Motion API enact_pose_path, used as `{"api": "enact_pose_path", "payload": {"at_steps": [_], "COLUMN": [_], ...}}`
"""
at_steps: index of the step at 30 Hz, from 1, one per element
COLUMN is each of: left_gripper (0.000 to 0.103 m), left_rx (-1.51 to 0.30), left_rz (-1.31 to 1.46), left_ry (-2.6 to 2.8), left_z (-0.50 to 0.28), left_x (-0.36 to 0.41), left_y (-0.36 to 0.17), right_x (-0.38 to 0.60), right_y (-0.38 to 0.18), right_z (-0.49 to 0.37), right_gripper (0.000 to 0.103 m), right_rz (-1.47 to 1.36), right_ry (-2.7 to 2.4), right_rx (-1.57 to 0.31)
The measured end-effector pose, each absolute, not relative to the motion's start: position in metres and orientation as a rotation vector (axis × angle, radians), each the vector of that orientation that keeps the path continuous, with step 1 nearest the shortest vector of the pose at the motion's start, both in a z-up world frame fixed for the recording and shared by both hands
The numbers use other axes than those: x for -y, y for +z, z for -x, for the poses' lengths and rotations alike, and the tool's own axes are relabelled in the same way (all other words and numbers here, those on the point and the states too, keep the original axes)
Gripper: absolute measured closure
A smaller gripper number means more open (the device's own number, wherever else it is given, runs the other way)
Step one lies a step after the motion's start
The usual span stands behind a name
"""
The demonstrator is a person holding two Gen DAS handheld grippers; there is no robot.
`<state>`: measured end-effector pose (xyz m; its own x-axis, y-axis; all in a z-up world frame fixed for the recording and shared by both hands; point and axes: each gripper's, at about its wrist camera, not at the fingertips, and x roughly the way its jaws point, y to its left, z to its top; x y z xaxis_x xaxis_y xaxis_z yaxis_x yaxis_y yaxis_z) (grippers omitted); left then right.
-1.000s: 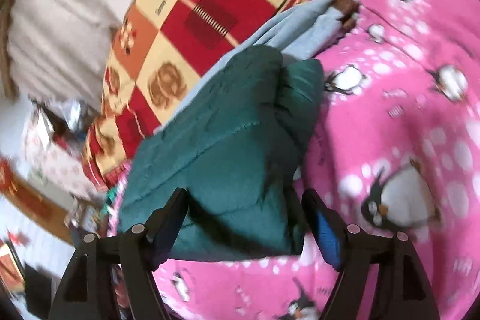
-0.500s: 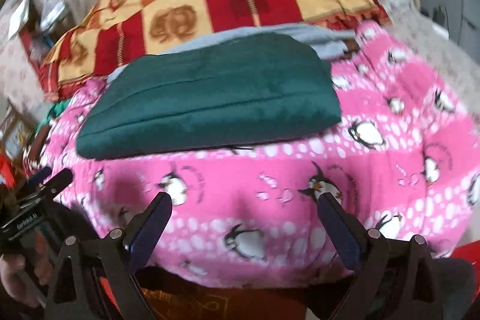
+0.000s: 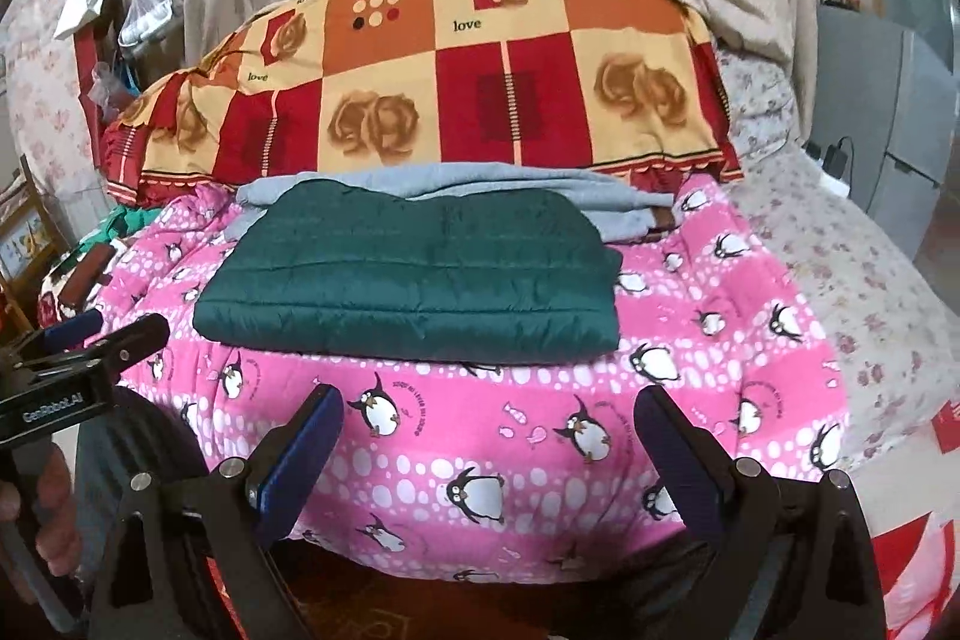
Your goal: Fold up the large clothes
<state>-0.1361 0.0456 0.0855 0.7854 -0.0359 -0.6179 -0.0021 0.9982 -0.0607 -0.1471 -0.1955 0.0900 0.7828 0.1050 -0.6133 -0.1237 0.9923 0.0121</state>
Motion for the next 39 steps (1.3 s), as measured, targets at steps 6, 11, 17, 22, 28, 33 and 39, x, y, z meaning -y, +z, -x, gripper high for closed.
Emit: {"api": "enact_pose_path", "payload": {"at_steps": [6, 11, 17, 22, 28, 33, 39], "left_gripper": [0.001, 0.001, 0.001, 0.001, 0.001, 0.001, 0.001], "left_rx": [-0.658, -0.645, -0.645, -0.651, -0.649, -0.649, -0.656], "left_rz": [0.054, 0.04, 0.033, 0.037, 0.044, 0.046, 0.05], "left_ry": [-0.034, -0.033, -0.033, -0.031, -0.024, -0.019, -0.026], "left_z": [0.14, 0.143, 0.143, 0.143, 0.142, 0.141, 0.141], "left_x": [-0.042, -0.038, -0.036, -0.035, -0.041, -0.046, -0.048], "left_y": [0.09, 0.093, 0.094, 0.094, 0.095, 0.094, 0.091], "right_x": [0.194, 0.192, 0.192, 0.19, 0.188, 0.186, 0.186], "right_y": [0.094, 0.095, 0.098, 0.098, 0.101, 0.102, 0.102], "right_z": [0.15, 0.151, 0.151, 0.151, 0.149, 0.149, 0.148], "right_gripper": [0.007, 0.007, 0.007, 0.007, 0.007, 0.007, 0.007], "right_rz": [0.027, 0.025, 0.023, 0.027, 0.04, 0.047, 0.047], "right_ry": [0.136, 0.135, 0.142, 0.139, 0.145, 0.148, 0.148], "right_rx": [-0.647, -0.645, -0.639, -0.638, -0.634, -0.632, -0.633]}}
